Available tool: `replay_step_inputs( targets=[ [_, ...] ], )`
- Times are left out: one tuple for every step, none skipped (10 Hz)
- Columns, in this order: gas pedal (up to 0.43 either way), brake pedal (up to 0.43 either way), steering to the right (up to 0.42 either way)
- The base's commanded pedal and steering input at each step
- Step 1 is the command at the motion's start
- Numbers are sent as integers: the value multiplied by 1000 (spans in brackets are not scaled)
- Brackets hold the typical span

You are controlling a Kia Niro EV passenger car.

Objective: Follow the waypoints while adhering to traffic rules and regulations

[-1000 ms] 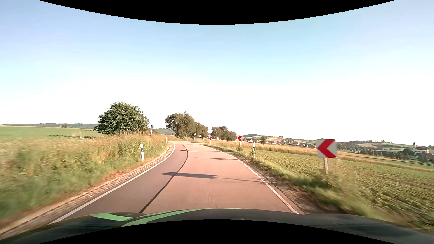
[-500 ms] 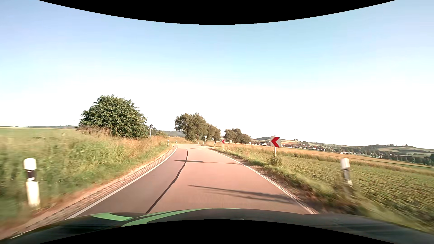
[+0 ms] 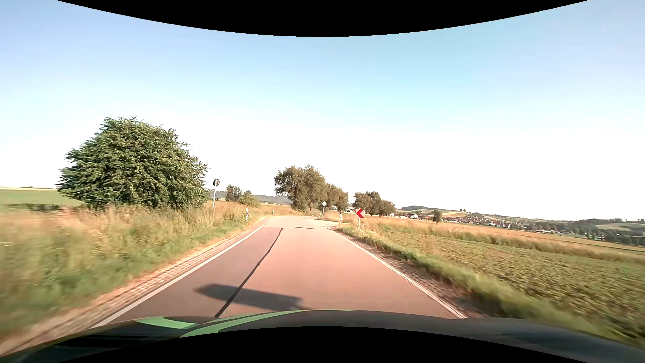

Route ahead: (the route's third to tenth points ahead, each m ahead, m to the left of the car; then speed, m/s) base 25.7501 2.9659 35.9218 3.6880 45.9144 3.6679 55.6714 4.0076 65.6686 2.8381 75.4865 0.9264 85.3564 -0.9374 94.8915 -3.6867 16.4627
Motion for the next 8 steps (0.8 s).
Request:
replay_step_inputs(
  targets=[
    [260,0,-39],
    [260,0,-35],
    [260,0,-32],
    [260,0,-31],
    [260,0,-28],
    [260,0,-23],
    [260,0,-19],
    [260,0,-13]
  ],
)
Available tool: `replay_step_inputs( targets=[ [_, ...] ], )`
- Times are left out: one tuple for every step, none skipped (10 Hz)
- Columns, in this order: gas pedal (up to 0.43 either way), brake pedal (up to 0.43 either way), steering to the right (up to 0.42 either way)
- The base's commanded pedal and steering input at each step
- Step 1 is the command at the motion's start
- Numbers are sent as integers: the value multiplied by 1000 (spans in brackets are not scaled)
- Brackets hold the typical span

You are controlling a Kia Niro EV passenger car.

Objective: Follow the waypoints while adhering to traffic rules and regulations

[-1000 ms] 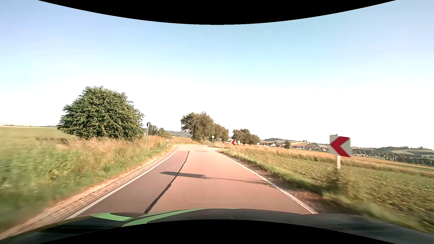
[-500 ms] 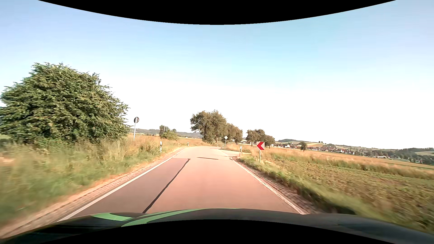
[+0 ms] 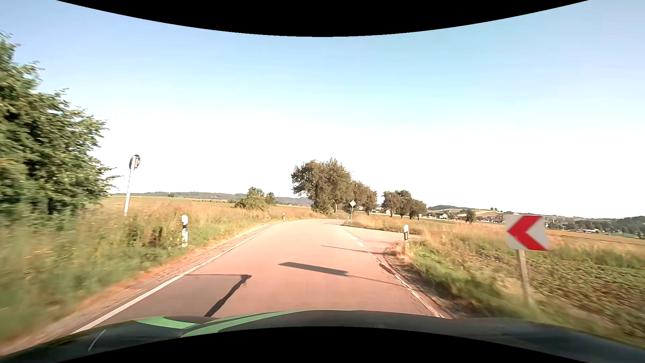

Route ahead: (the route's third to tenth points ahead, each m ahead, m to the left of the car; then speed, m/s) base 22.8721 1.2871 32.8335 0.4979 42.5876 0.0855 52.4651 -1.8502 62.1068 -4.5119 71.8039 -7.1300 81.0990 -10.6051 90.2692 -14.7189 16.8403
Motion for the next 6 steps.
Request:
replay_step_inputs(
  targets=[
    [260,0,-8],
    [260,0,-5],
    [260,0,-4],
    [260,0,-4],
    [260,0,-4],
    [248,0,-3]
  ],
)
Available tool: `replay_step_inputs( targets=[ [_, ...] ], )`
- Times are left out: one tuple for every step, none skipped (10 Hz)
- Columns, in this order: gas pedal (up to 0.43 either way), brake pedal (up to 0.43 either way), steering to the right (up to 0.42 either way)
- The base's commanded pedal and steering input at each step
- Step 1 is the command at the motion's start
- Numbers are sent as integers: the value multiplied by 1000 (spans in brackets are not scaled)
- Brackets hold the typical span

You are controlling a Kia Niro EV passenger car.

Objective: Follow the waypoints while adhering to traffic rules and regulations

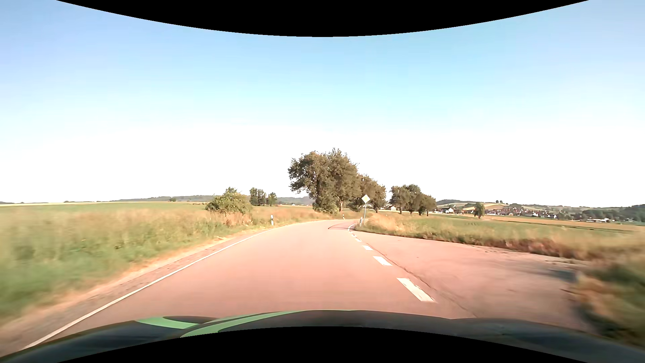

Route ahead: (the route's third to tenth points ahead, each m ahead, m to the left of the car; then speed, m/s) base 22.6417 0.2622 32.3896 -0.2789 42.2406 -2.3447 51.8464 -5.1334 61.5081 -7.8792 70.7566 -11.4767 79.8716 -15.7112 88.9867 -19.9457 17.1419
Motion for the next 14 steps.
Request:
replay_step_inputs(
  targets=[
    [220,0,-2],
    [209,0,-1],
    [197,0,-1],
    [197,0,-1],
    [197,0,2],
    [197,0,6],
    [197,0,9],
    [189,0,12],
    [177,0,19],
    [177,0,23],
    [177,0,32],
    [169,0,40],
    [169,0,45],
    [157,0,51]
  ],
)
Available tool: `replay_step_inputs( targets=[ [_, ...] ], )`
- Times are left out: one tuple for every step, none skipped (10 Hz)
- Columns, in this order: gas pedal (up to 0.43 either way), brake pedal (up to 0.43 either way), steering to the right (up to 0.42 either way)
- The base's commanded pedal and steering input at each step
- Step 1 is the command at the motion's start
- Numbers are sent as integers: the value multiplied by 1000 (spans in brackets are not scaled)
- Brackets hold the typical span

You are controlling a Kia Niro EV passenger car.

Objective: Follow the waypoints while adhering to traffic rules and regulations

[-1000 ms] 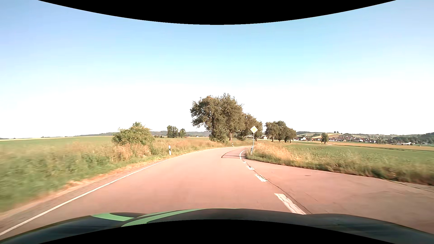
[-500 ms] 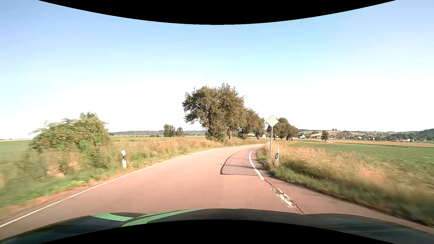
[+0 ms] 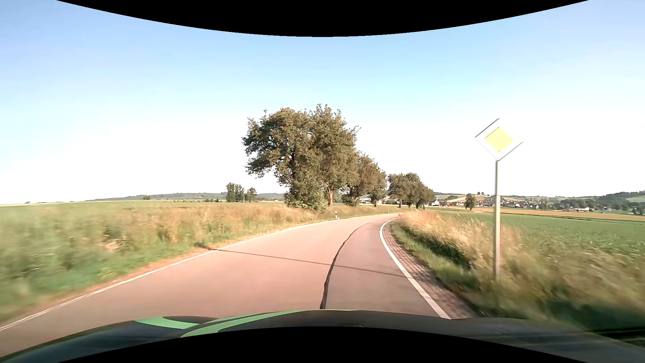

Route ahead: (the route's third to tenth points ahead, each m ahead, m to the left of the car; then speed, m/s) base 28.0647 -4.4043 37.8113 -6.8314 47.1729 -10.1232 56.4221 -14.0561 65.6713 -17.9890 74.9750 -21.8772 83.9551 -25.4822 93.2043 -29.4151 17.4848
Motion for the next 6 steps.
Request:
replay_step_inputs(
  targets=[
    [150,0,56],
    [150,0,56],
    [150,0,56],
    [150,0,56],
    [150,0,55],
    [150,0,52]
  ],
)
